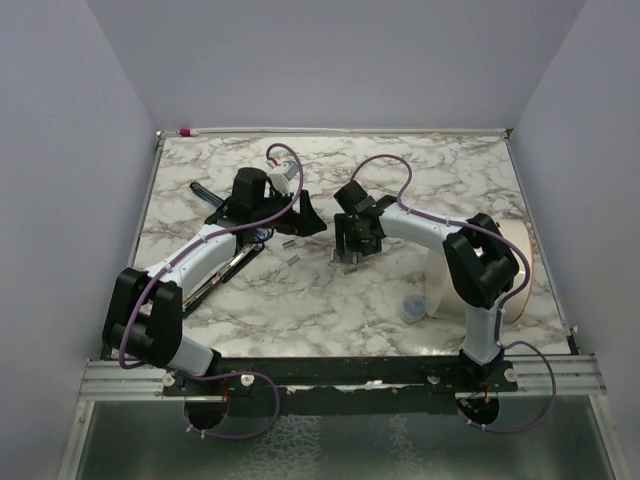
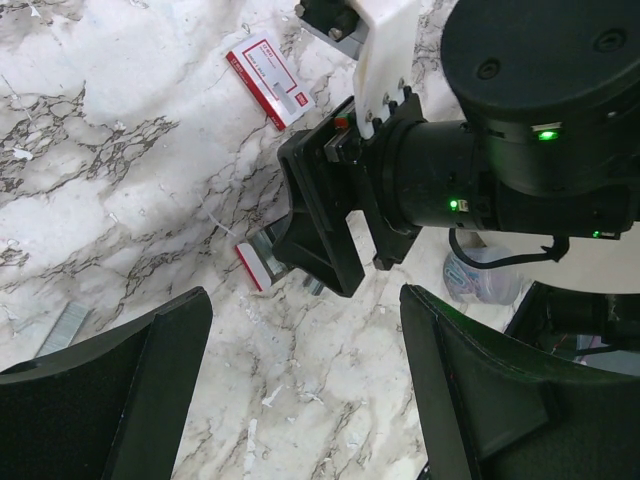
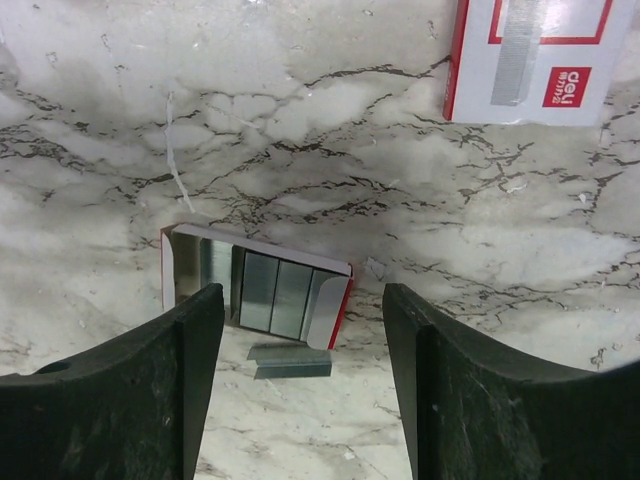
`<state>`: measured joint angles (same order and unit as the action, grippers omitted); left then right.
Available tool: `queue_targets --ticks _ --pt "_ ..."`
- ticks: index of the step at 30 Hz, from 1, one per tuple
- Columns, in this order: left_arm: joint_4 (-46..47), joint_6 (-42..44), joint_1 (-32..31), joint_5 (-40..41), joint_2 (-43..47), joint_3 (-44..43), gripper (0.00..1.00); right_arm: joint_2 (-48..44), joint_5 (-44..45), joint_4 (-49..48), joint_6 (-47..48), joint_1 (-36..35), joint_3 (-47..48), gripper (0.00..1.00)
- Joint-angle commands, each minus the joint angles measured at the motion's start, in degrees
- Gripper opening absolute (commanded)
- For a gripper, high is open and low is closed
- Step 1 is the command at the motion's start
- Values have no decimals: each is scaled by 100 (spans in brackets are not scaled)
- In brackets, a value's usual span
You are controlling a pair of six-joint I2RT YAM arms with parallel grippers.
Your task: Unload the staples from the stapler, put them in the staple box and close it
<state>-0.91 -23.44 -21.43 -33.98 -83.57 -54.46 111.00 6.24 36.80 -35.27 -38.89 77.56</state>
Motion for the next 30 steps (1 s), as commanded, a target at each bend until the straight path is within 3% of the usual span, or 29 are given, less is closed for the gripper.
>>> queue_targets --ticks 1,30 --pt "117 8 25 -94 112 30 79 234 -117 -26 -24 7 228 63" --pt "156 -37 25 -149 121 40 79 606 51 469 53 -34 556 58"
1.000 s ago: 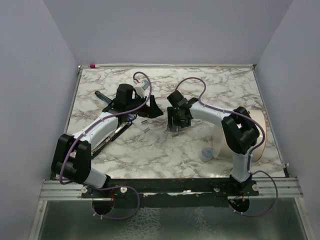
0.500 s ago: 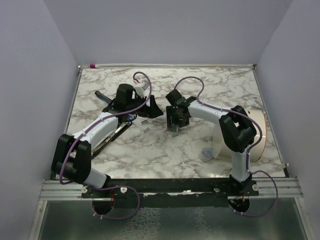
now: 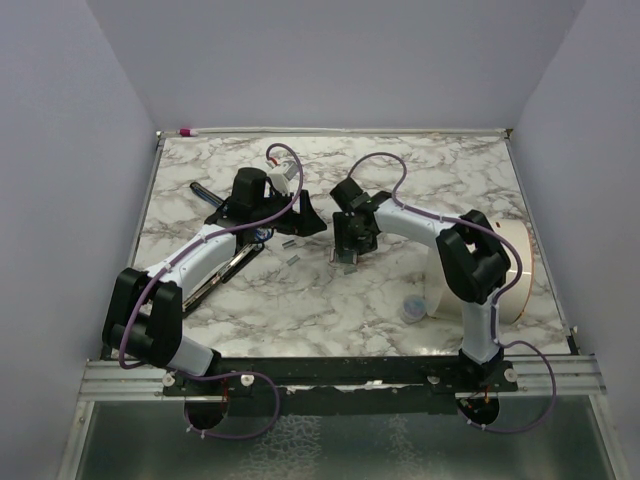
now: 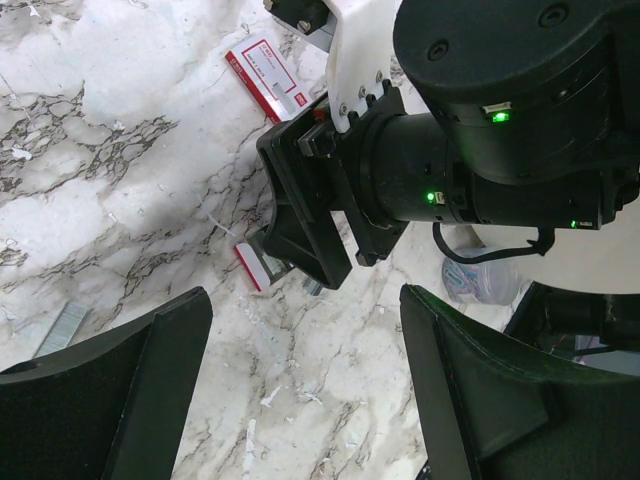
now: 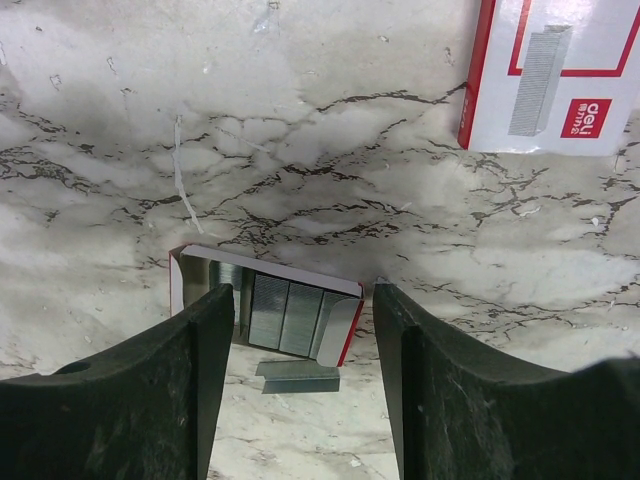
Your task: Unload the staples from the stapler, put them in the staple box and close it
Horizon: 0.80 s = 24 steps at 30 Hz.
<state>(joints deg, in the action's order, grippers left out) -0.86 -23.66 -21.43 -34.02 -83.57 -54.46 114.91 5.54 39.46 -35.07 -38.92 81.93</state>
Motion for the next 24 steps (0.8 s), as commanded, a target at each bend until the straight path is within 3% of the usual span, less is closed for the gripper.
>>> queue_targets --ticks 1,24 --pt "154 -9 23 -148 114 36 79 223 137 222 35 -36 128 58" --pt "174 -17 25 -158 119 49 79 282 288 322 -17 -90 178 50"
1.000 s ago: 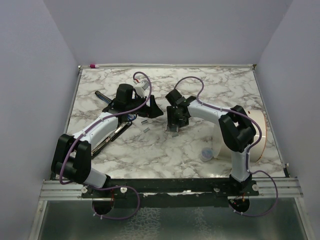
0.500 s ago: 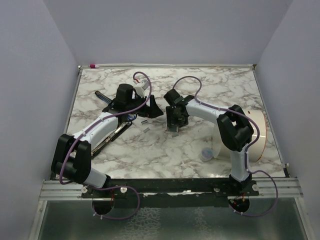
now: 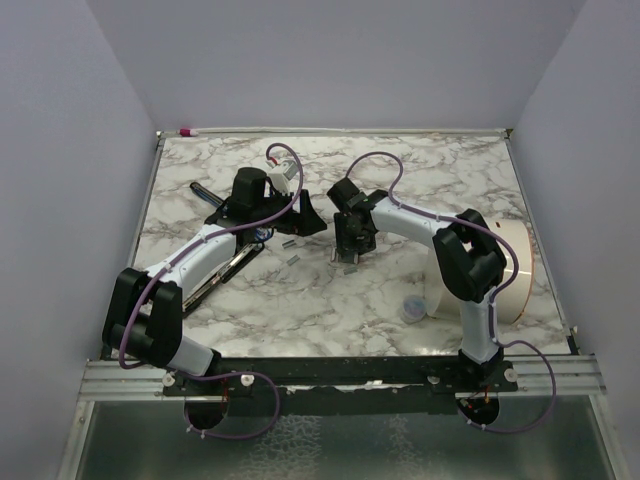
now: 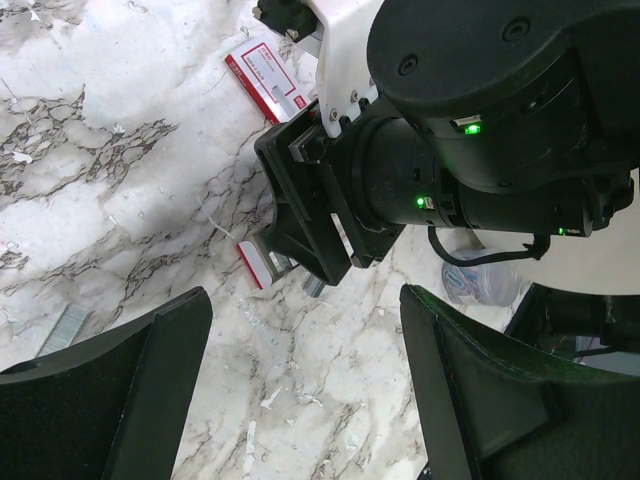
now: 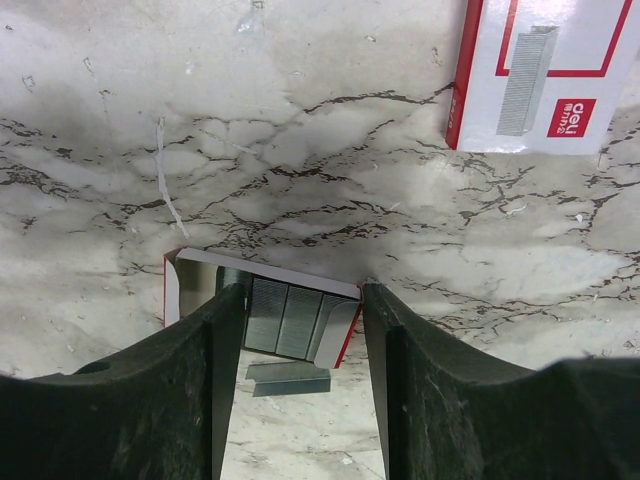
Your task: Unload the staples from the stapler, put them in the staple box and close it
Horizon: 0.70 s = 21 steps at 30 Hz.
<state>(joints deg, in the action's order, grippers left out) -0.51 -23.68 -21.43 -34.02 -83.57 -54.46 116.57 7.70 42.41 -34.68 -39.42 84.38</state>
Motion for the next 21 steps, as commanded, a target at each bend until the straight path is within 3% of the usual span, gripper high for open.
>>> queue_targets --ticks 1,21 --pt "138 -21 25 -158 116 49 79 107 71 22 -57 -38 -70 50" --pt "148 -31 25 -166 105 56 79 -410 408 244 4 -38 196 58"
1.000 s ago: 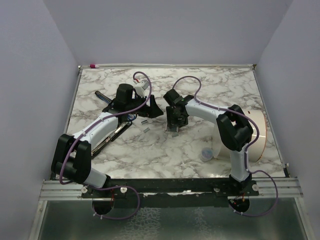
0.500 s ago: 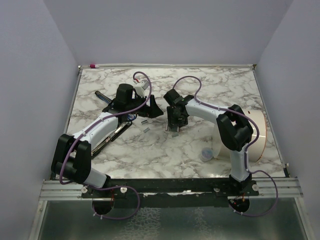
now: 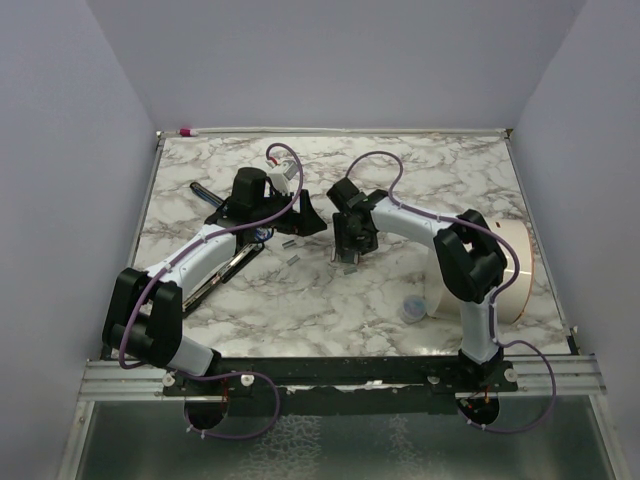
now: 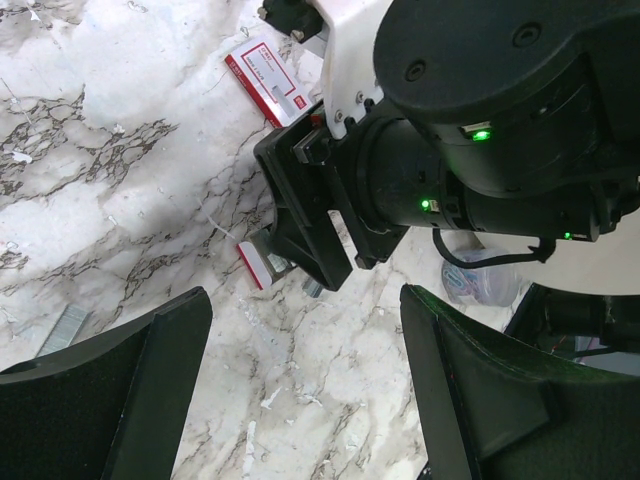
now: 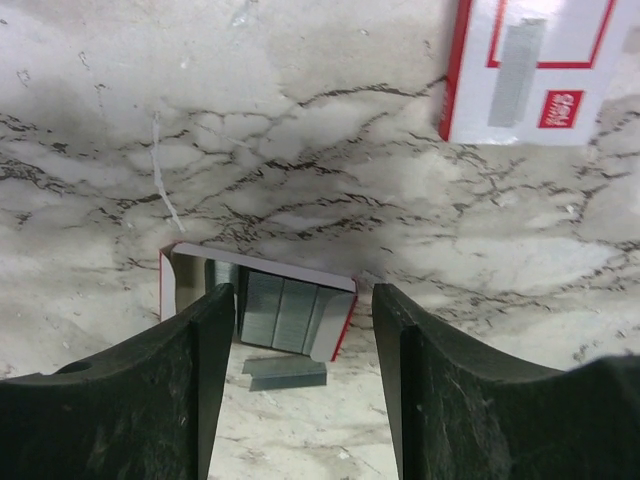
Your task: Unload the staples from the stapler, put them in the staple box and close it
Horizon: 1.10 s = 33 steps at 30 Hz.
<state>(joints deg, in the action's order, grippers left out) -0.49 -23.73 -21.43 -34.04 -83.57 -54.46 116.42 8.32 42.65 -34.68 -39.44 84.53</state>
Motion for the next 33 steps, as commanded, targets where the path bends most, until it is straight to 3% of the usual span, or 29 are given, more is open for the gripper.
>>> queue_targets --ticks 1,7,15,21,27,33 --pt "146 -21 23 -169 101 54 79 -473 384 270 13 -36 166 58" --pt "143 -20 25 -158 102 44 79 -1112 296 258 142 -35 -186 58" --pt "-292 347 25 277 -14 -105 80 -2424 -493 -1012 1212 -29 -1593 58" --pt "-1014 977 -52 1060 -287 -365 78 -3301 -917 -1960 1448 -12 -2577 61" --pt "-1819 1474 -186 1726 -524 -429 75 -3581 -1193 -2079 1751 11 -2758 63" --pt "-1889 1303 -229 1717 -384 -265 69 -3343 -1529 -2117 1612 29 -2791 61"
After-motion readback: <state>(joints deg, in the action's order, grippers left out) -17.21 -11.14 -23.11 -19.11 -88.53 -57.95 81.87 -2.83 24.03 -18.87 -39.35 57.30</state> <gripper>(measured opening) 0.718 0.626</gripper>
